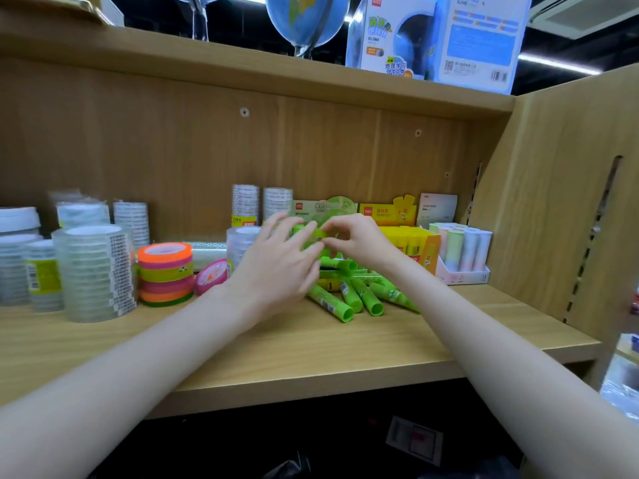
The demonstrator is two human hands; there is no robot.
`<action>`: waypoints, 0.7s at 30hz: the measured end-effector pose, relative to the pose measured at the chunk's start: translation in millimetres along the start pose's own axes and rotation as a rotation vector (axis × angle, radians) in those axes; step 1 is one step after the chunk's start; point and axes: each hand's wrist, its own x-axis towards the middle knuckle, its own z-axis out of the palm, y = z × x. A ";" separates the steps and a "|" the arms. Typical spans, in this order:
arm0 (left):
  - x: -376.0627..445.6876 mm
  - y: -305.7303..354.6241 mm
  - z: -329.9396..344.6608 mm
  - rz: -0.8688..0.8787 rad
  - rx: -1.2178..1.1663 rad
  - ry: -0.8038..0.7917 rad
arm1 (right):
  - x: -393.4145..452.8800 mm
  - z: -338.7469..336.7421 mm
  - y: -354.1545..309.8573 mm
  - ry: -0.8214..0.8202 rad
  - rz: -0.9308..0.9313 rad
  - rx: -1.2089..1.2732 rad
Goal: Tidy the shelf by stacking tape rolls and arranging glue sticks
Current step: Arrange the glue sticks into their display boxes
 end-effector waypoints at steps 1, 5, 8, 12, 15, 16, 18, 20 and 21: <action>-3.1 -4.0 -3.7 -0.003 0.014 0.003 | 3.6 3.1 -0.4 0.026 0.035 0.007; -12.7 -23.6 -12.0 -0.132 -0.029 0.058 | 17.9 15.7 -7.8 0.092 0.120 0.149; -19.1 -32.6 -11.8 -0.296 -0.219 0.044 | 27.2 29.4 -18.1 0.009 0.113 0.196; -22.5 -37.0 -6.5 -0.358 -0.393 0.013 | 31.2 42.3 -22.0 -0.214 0.139 0.287; -24.5 -37.3 -6.1 -0.332 -0.408 0.036 | 26.7 39.8 -22.2 -0.241 0.179 0.228; -25.2 -37.1 -5.5 -0.328 -0.409 0.043 | 24.4 36.2 -21.3 -0.236 0.174 0.204; -25.4 -35.9 -5.7 -0.338 -0.408 0.049 | 18.6 25.9 -18.3 -0.215 0.176 0.204; -24.5 -34.1 -8.3 -0.335 -0.384 0.050 | 11.7 13.3 -12.4 -0.149 0.183 0.140; -24.3 -32.8 -9.5 -0.309 -0.339 0.057 | 8.0 6.9 -9.1 -0.111 0.176 0.051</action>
